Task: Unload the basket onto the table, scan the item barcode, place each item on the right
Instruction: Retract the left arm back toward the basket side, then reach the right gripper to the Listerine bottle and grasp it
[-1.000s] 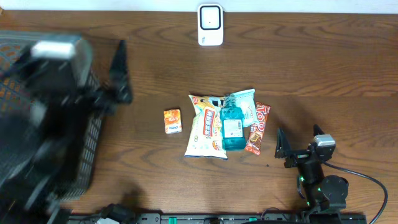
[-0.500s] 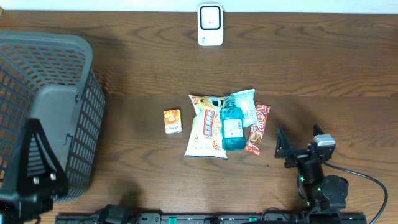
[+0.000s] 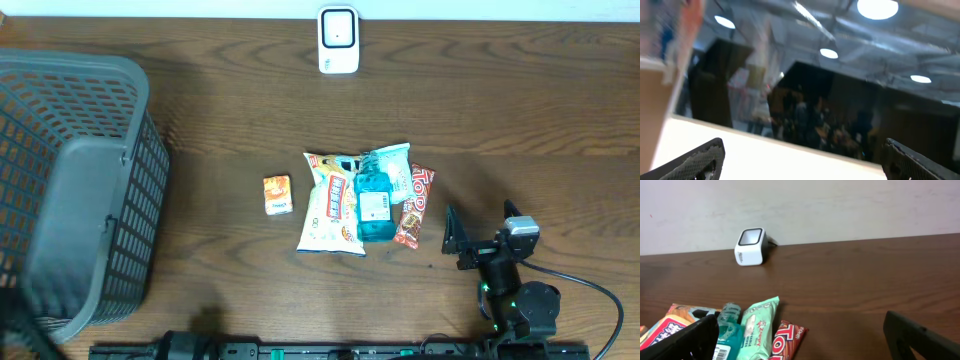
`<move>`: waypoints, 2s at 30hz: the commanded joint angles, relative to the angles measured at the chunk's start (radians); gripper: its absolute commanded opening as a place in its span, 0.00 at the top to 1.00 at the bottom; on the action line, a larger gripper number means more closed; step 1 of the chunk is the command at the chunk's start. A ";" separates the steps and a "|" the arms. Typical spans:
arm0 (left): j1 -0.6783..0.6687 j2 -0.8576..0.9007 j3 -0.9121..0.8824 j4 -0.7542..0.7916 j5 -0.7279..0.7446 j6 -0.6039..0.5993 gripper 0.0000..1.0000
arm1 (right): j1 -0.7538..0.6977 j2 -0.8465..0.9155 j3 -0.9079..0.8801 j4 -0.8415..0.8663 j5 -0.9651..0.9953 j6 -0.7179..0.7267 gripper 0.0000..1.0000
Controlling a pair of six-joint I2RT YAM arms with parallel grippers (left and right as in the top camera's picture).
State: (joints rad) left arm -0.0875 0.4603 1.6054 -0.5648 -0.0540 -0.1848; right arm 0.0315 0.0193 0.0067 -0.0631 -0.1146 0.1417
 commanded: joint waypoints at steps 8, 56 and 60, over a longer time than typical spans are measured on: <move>0.122 -0.064 0.014 0.098 0.017 0.020 0.02 | 0.006 -0.001 -0.001 -0.004 0.004 0.007 0.01; 0.232 -0.457 -0.691 0.328 0.114 -0.022 0.02 | 0.027 0.232 0.402 -0.428 -0.188 0.338 0.01; 0.232 -0.457 -0.750 0.352 0.290 -0.011 0.02 | 0.082 0.442 0.547 -0.457 -0.133 0.313 0.01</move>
State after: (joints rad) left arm 0.1421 0.0044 0.8837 -0.2337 0.0799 -0.1951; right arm 0.0765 0.3508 0.4759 -0.5102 -0.3347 0.5320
